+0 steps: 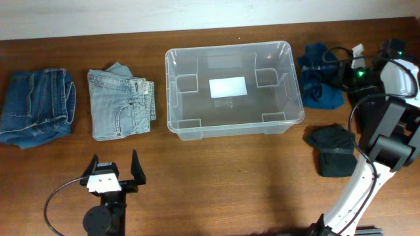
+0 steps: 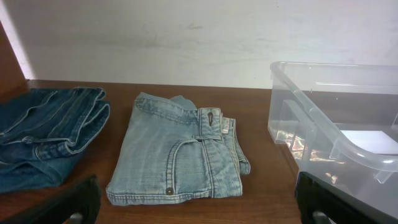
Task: Pack container
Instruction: 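Lift the teal shirt and lower it into the left side of the bin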
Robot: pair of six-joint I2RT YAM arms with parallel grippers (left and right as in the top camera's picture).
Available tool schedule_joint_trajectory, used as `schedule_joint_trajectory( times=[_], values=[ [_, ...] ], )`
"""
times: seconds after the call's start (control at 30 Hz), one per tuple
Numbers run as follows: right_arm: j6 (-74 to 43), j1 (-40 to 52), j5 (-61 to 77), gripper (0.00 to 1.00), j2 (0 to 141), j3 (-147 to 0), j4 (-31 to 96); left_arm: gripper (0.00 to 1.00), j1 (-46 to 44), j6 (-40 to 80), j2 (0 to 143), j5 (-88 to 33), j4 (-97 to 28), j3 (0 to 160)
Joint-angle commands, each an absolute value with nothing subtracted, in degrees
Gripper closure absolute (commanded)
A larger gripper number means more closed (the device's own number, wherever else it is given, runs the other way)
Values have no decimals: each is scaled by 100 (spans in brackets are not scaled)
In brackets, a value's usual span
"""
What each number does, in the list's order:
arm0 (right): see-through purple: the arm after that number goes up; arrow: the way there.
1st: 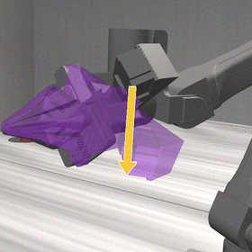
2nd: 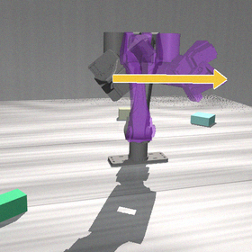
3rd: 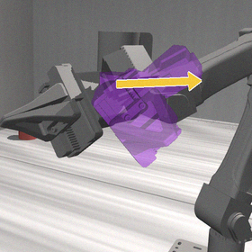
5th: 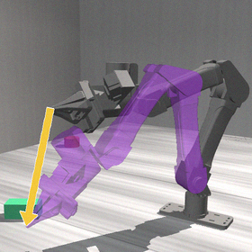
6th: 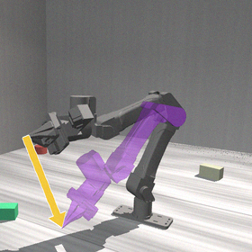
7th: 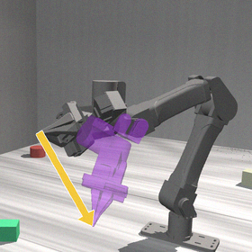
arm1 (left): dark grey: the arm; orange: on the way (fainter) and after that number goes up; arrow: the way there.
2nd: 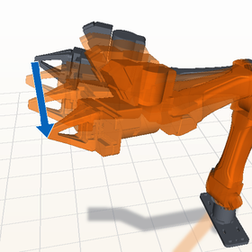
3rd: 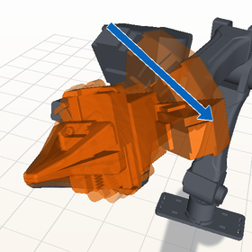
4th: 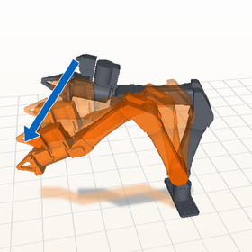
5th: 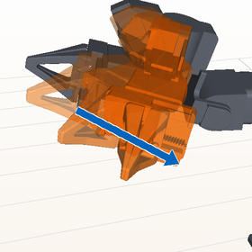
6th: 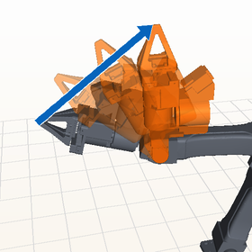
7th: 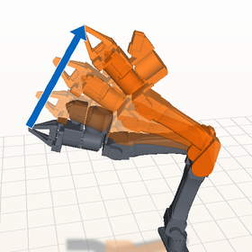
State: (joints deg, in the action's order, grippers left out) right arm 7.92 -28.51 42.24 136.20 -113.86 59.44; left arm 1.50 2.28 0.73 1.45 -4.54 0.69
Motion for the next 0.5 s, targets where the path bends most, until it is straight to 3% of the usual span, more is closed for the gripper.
schedule_joint_trajectory(
  times=[0.0,0.23,0.47],
  values=[
    [762,-3142,5476,96,13513,-12217,6453,1,183,123,36,104,-475,51],
    [1068,-3081,5725,96,13072,-13872,8230,1,183,123,36,104,-475,51],
    [797,-2023,4984,96,12075,-14794,9209,1,183,123,36,104,-475,51]
  ],
)
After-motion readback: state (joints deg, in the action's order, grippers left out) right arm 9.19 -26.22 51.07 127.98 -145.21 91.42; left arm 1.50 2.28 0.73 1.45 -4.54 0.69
